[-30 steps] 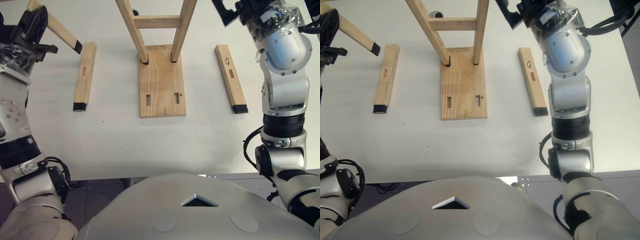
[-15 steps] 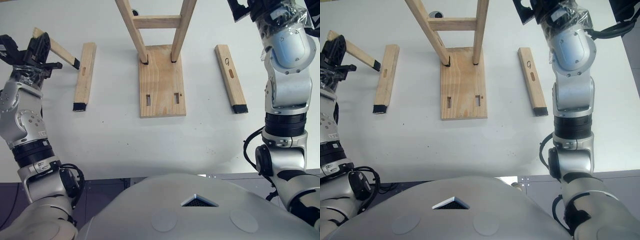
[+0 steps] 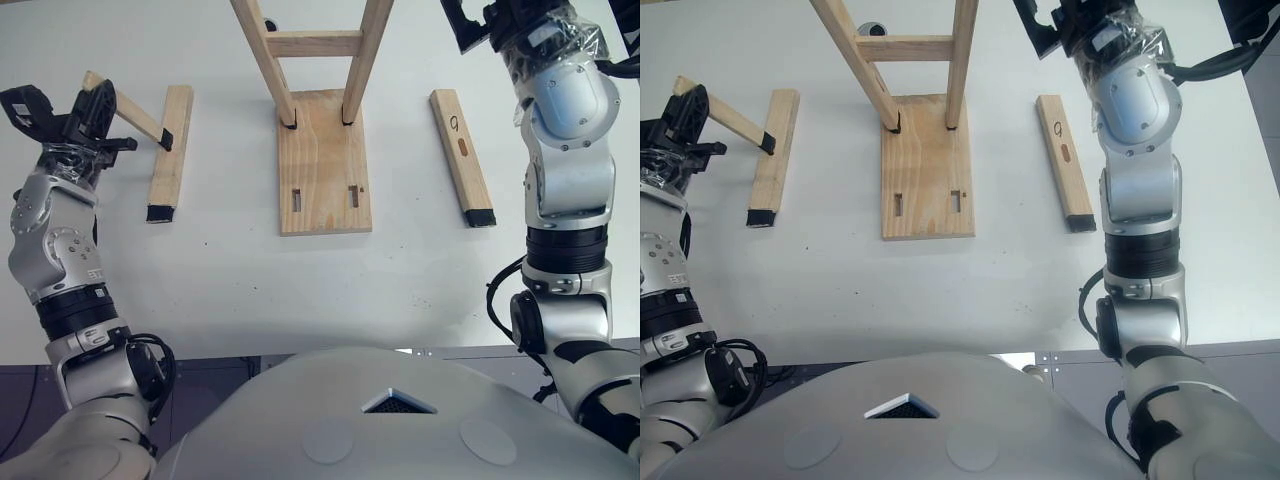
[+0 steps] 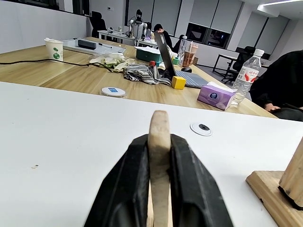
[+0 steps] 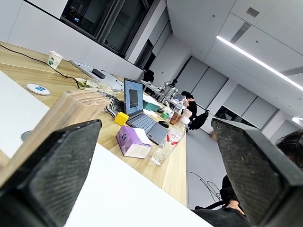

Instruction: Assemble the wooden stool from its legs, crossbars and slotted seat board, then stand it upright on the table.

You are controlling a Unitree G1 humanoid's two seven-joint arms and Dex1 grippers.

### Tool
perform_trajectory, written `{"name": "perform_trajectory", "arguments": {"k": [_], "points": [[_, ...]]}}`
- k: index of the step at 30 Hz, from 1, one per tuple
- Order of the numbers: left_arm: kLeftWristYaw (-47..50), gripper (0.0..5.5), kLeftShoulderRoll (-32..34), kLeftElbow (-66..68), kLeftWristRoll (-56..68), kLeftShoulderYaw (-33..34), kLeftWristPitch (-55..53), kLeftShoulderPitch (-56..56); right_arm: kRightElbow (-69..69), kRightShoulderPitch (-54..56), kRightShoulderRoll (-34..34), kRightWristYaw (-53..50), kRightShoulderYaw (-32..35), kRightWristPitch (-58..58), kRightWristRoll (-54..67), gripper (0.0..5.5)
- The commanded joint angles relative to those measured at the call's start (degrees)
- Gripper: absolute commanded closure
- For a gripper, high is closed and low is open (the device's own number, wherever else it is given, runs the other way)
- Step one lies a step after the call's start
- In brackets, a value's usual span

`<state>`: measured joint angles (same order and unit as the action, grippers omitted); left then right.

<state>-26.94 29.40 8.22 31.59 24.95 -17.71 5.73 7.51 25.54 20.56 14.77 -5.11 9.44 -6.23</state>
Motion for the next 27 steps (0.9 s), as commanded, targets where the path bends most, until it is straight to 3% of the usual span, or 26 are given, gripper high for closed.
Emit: {"name": "perform_trajectory", "arguments": {"k": [1, 5, 10, 16, 27], "points": [[-0.5, 5.12, 0.2, 0.8, -1.3, 0.1, 0.5, -0.9, -0.3, -0.6, -0.8, 0.3, -0.4, 0.2, -0.4, 1.22], [-0.6, 5.12, 0.3, 1.4, -2.0, -0.1, 1.2, -0.9, -0.3, -0.7, -0.8, 0.4, -0.7, 0.0, -0.6, 1.22], [-2.6, 5.12, -1.3, 0.9, -7.9, -5.4, 6.2, -5.5, -0.3, -0.8, -0.5, 0.4, -1.0, -0.6, -1.0, 1.22], [-3.9, 5.12, -3.2, 10.8, -11.0, -7.2, 13.6, -10.4, -0.3, -1.0, -0.5, 0.5, -1.1, -0.5, -1.0, 1.22], [-3.0, 5.12, -1.3, 22.5, -14.0, -12.5, 14.1, -9.6, -0.5, -0.8, -0.6, 0.4, -1.0, -0.3, -0.7, 1.22]]}}
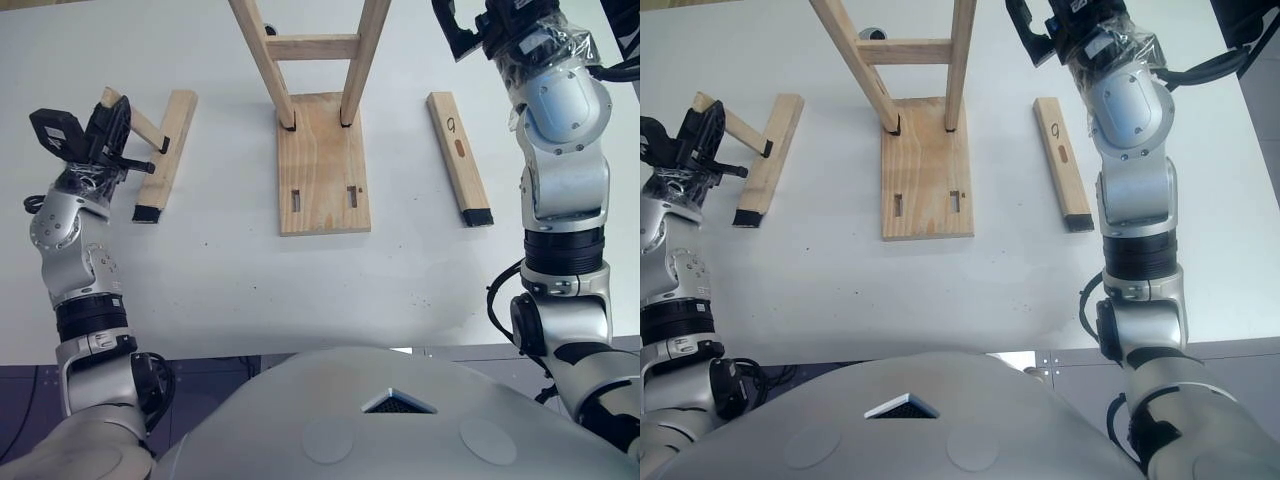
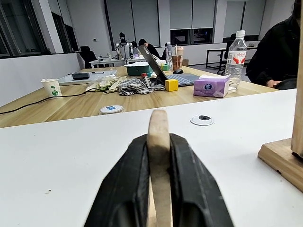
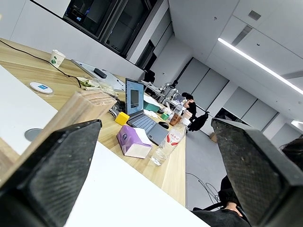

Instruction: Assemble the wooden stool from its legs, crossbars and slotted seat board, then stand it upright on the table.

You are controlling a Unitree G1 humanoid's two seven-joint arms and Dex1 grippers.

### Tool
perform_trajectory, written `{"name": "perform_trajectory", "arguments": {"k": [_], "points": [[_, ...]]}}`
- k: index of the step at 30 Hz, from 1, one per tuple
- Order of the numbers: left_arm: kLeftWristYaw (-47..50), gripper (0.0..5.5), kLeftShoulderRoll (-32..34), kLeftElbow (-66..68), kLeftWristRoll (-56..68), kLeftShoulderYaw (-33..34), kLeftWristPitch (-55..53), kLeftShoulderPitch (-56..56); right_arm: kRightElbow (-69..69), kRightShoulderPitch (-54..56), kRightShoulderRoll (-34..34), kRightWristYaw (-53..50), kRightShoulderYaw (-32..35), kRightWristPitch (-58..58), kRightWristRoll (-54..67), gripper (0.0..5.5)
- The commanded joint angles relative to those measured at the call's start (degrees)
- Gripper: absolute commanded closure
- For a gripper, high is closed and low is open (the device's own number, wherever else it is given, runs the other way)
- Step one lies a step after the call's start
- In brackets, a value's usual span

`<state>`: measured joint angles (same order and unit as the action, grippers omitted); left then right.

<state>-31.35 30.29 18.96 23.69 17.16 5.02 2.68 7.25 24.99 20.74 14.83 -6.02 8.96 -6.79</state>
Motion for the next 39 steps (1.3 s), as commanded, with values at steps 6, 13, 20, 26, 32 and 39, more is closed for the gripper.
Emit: {"name": "perform_trajectory", "arguments": {"k": [6, 13, 20, 26, 32, 39], "points": [[1.9, 4.30, -1.5, 11.2, -5.1, -4.2, -10.7, -5.2, -0.2, -0.2, -0.7, 0.3, 0.2, 0.4, -0.1, 1.22], [2.2, 3.66, 1.3, 2.0, -5.0, -4.1, -17.3, -3.6, -0.5, 0.0, -0.9, 0.3, 0.1, 0.1, -0.2, 1.22], [3.1, 3.66, 9.0, -15.1, -2.5, -2.6, -39.2, -0.6, 0.4, -1.1, -1.1, -0.1, 0.0, 0.2, -0.4, 1.22], [3.6, 3.10, 8.3, -18.8, -2.4, -2.1, -44.5, -1.8, 0.5, -1.4, -1.2, -0.1, -0.1, 0.1, -0.4, 1.22], [4.2, 2.87, 7.9, -14.6, -4.5, -1.0, -42.2, -4.2, 1.1, -2.1, -1.1, 0.2, -0.3, 0.5, -0.3, 1.22], [2.6, 2.87, 6.2, -11.3, -5.2, -2.5, -41.8, -6.7, 0.7, -1.8, -0.9, 0.5, -0.5, 0.4, -0.2, 1.22]]}}
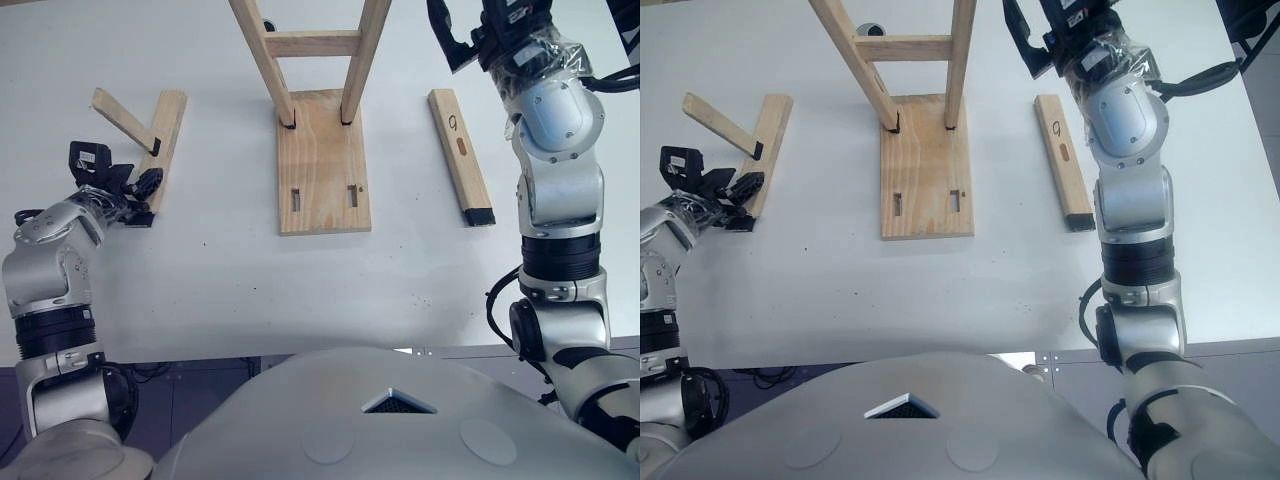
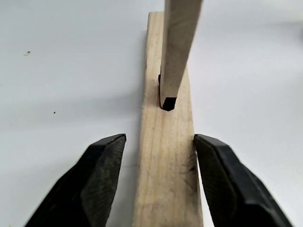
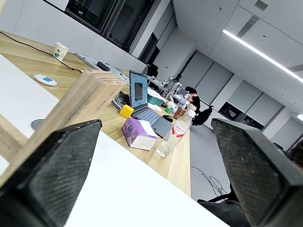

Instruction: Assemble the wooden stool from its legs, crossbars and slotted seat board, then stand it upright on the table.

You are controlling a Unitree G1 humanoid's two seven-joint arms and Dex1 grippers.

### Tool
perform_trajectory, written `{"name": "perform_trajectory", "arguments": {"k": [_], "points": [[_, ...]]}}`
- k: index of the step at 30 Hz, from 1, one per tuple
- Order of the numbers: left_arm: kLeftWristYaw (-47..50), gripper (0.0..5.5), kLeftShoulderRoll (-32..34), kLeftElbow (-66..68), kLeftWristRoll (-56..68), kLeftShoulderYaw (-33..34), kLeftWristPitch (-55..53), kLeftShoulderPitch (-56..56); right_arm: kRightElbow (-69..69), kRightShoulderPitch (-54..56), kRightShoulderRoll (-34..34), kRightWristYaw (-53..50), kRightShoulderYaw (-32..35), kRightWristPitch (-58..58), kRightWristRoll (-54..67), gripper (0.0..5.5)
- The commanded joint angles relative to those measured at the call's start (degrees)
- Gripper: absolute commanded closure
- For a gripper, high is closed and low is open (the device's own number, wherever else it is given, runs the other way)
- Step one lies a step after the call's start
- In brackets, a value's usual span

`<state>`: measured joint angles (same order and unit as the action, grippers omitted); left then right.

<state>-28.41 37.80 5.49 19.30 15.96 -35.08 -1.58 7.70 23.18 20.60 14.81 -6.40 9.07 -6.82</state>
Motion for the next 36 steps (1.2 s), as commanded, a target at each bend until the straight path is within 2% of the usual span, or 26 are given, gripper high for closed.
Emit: {"name": "perform_trajectory", "arguments": {"k": [1, 8, 13, 16, 19, 21, 24, 29, 30, 32, 34, 36], "points": [[-0.5, 2.87, -1.3, 2.2, -0.9, -1.3, -1.7, -2.5, 0.2, 0.0, -0.7, 0.5, -0.1, 0.3, -0.2, 1.22], [-1.5, 2.87, -0.1, 1.2, -1.0, -1.2, -1.7, -2.0, 0.0, 0.0, -0.8, 0.3, -0.2, 0.3, -0.3, 1.22], [-2.2, 3.51, -0.2, 0.3, -0.7, -1.2, -2.6, -2.1, -0.1, 0.0, -0.9, 0.1, -0.1, 0.3, -0.3, 1.22], [-1.9, 3.51, -0.5, 0.4, -0.7, -1.0, -2.9, -2.0, -0.2, 0.1, -0.9, 0.1, 0.0, 0.3, -0.3, 1.22], [-0.7, 3.51, -1.7, -0.8, 0.0, 1.2, 1.1, 0.6, -0.2, 0.6, -1.2, 0.0, 0.9, 0.9, 0.8, 1.22], [-0.1, 3.51, -3.4, -4.2, 3.1, 4.2, 4.1, 4.9, -1.0, 2.5, -2.4, 0.5, 3.7, 3.5, 4.9, 1.22], [-1.3, 3.51, -5.9, -13.6, 14.0, 8.3, 1.7, 11.7, -2.6, 8.6, -5.4, 3.7, 11.7, 11.9, 19.5, 1.22], [-1.5, 3.51, -5.4, -24.3, 33.3, 11.1, -7.1, 20.0, -5.2, 20.8, -6.6, 10.4, 24.6, 30.1, 51.2, 1.22], [-1.2, 3.51, -5.2, -25.9, 38.2, 11.3, -9.1, 21.5, -5.7, 22.4, -6.5, 11.7, 26.1, 33.3, 56.7, 1.22], [-0.2, 3.51, -4.6, -28.8, 45.6, 10.3, -12.6, 23.5, -5.9, 24.6, -6.0, 13.5, 28.1, 38.9, 66.2, 0.87], [0.2, 3.51, -4.5, -31.2, 51.1, 7.9, -15.4, 24.7, -5.3, 25.7, -5.3, 15.1, 28.7, 44.2, 74.7, 0.47], [0.4, 3.51, -4.7, -33.1, 56.2, 5.1, -17.3, 25.2, -5.1, 26.1, -4.5, 16.5, 28.4, 48.6, 81.2, 0.30]]}}
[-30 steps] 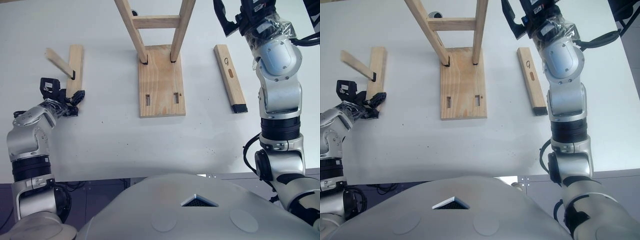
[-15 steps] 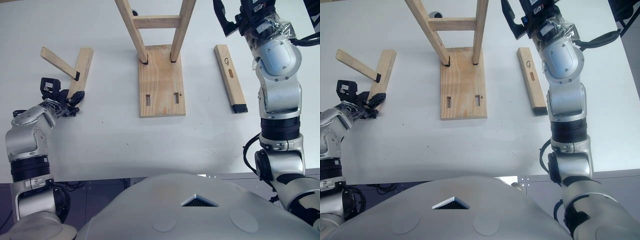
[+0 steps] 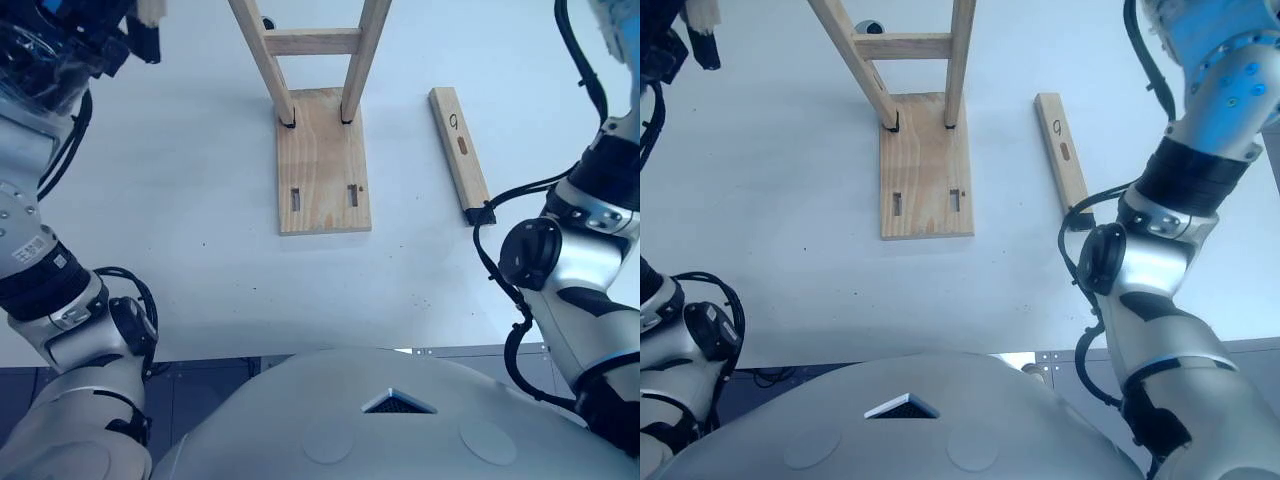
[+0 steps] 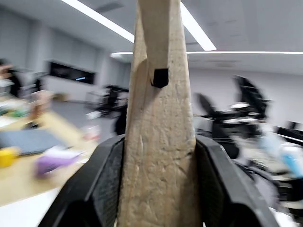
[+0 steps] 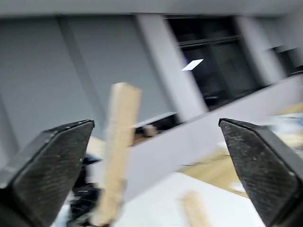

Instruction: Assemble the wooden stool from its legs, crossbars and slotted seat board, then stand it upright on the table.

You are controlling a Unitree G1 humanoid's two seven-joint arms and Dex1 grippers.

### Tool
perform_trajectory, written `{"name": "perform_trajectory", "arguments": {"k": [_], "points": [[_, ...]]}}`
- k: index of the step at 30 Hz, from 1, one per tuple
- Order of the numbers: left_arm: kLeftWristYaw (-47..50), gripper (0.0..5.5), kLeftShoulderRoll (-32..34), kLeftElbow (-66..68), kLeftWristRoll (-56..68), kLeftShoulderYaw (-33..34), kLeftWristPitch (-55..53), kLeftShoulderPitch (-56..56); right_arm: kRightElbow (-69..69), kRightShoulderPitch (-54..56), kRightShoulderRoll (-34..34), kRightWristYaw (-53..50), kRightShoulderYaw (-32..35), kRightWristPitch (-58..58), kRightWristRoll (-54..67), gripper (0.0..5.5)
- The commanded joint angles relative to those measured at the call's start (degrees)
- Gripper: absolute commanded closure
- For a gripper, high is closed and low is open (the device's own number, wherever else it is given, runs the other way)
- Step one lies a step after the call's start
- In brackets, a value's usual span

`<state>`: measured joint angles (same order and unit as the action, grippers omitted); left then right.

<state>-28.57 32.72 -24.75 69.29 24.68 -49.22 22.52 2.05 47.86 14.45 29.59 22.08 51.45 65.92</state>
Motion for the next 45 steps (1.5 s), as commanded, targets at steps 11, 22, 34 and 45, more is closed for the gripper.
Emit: {"name": "perform_trajectory", "arguments": {"k": [11, 22, 34, 45], "points": [[-1.2, 3.51, 0.7, -5.6, 10.0, -13.6, -3.7, 0.5, -2.9, 1.3, 7.0, 5.3, -2.0, 13.9, 18.2, 0.30], [-2.8, 3.51, 1.2, -5.8, 5.8, -15.7, -1.8, -1.3, -6.6, 2.4, 9.5, 4.9, -3.2, 16.2, 18.2, 2.14], [-4.5, 3.51, 2.1, -5.5, 2.9, -16.9, -1.2, -1.8, -0.1, -1.2, 9.3, 5.2, -6.8, 16.4, 17.2, 3.32], [-4.2, 2.14, 2.8, -3.3, 0.2, -14.7, 0.4, -4.4, -0.8, -2.2, 9.8, 1.6, -4.1, 11.8, 15.5, 3.36]]}}
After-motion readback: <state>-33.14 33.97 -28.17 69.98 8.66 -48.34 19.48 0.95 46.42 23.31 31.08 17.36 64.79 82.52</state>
